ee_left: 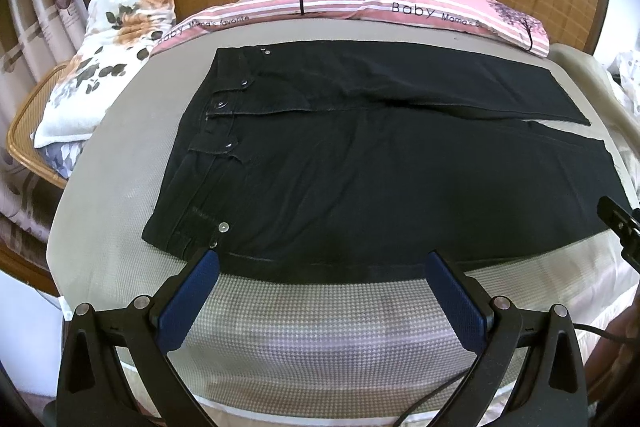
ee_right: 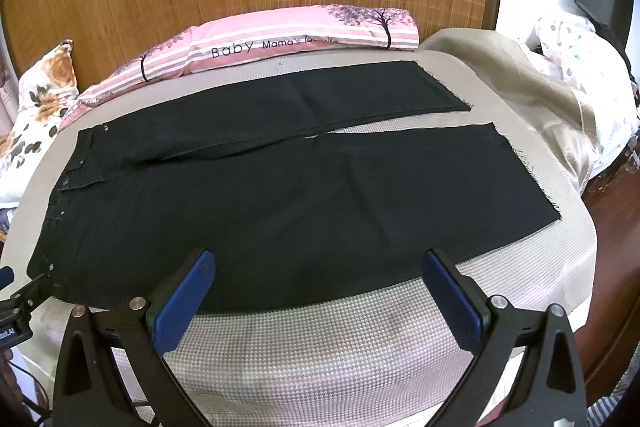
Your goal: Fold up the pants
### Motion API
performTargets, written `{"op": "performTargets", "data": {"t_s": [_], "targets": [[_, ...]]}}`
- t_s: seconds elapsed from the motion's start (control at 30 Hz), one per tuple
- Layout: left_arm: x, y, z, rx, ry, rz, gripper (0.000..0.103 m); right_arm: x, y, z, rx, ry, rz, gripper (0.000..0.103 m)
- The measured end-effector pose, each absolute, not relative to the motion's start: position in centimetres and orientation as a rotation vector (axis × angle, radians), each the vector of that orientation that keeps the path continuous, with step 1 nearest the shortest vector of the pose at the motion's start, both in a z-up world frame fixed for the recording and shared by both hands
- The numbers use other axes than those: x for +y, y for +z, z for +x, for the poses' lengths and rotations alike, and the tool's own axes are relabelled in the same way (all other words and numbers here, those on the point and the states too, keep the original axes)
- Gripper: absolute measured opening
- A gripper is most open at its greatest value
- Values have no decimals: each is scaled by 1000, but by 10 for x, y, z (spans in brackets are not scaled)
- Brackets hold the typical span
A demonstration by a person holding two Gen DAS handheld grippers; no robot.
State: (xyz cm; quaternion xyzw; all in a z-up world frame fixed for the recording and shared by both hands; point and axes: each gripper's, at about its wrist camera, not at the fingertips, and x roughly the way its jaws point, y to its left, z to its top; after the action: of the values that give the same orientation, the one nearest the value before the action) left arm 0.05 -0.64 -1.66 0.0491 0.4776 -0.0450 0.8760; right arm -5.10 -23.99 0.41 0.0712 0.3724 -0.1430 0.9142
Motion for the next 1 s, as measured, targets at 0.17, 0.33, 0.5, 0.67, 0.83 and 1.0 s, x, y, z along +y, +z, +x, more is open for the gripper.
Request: {"op": "performTargets", "data": {"t_s": [0.17, 0.33, 0.5, 0.67, 0.83, 1.0], "targets": [[-8, -14, -1, 985, -102, 104, 102, -240, 7, -52, 746, -293, 139, 102], [-11, -10, -3, 968, -119, 109, 102, -240, 9, -54, 734, -291, 139, 102], [-13, -7, -4, 953, -129, 115, 102, -241, 11, -55, 725, -290, 142, 102], [-14, -5, -6, 942, -133, 118, 102, -241, 13, -56, 716, -291, 143, 102], [-15, -4, -6, 935, -135, 118, 102, -240, 13, -57, 712, -287, 145, 102], [-16, -4, -6, 934, -134, 118, 102, -240, 14, -57, 705, -289, 146, 102]]}}
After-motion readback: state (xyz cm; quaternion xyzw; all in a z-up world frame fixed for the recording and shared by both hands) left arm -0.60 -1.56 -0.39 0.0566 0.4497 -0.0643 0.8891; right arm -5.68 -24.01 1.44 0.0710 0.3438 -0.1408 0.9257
